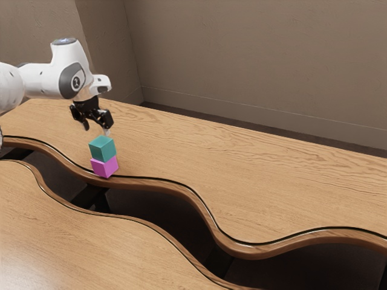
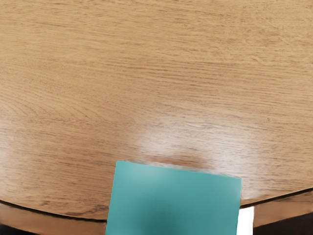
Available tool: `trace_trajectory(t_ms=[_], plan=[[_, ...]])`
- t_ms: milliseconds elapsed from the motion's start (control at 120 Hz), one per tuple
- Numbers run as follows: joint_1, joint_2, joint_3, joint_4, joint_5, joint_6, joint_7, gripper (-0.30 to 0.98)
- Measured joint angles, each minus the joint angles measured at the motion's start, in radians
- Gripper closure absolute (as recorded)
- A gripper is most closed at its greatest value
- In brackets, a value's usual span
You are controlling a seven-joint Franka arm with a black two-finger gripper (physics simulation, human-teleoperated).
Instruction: Pick up the blue block with one arm, and put the blue block on the table with one arm
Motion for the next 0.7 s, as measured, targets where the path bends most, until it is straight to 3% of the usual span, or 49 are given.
trace_trajectory(t_ms=[700], plan=[[0.018,0.027,-0.009,-0.091,-0.022,0.115,0.069,0.10]])
